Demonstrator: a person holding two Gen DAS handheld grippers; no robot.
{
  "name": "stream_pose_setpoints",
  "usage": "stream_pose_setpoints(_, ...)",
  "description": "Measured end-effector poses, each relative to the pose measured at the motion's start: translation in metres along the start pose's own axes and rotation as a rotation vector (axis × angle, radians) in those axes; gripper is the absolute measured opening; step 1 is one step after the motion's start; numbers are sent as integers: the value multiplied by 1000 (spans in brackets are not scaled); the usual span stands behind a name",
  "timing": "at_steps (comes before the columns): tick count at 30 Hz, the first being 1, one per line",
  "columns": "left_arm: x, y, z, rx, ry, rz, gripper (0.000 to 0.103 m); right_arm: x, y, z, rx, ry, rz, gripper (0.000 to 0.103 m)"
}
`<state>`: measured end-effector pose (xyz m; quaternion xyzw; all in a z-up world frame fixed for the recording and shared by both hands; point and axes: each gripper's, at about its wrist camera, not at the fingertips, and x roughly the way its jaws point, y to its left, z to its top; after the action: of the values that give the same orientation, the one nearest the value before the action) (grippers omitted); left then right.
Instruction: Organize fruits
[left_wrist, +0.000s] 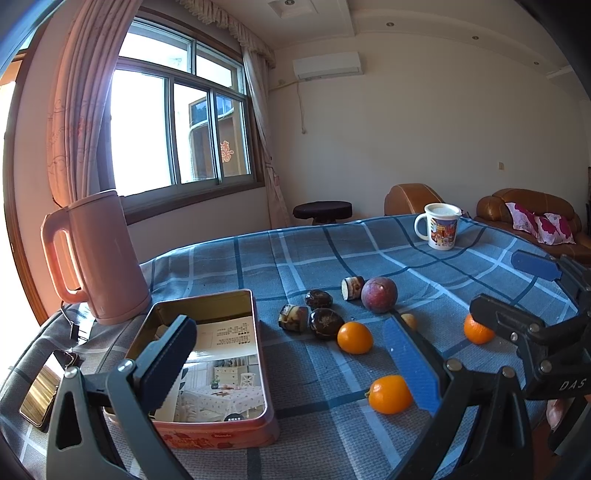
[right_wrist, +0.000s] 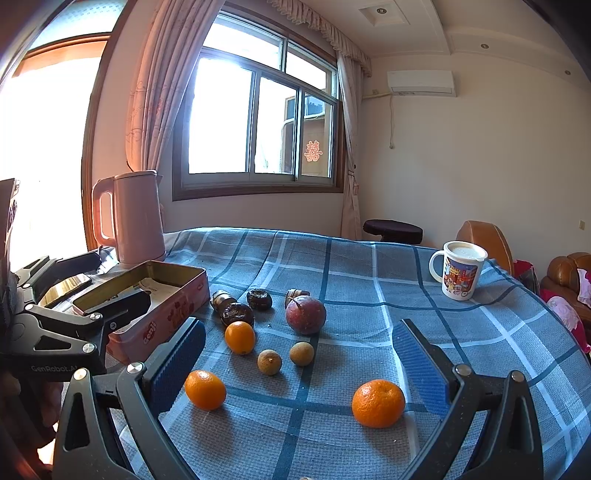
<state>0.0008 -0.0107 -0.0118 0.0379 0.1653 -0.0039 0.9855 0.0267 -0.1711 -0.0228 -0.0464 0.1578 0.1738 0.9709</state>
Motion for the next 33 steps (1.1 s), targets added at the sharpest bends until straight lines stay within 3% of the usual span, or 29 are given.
stream_pose_setpoints(10,5,-2,-7,12,18,-8,103,1,-3,-3,6,6,-10,102)
stream_pose_setpoints(20,13,-10,-10,23,47,-18,103,7,-12,-12,1,21,-75,102)
stream_pose_setpoints(33,31,-27,-21,42,139,-104,103,26,-55,-26,72,104,-194,102)
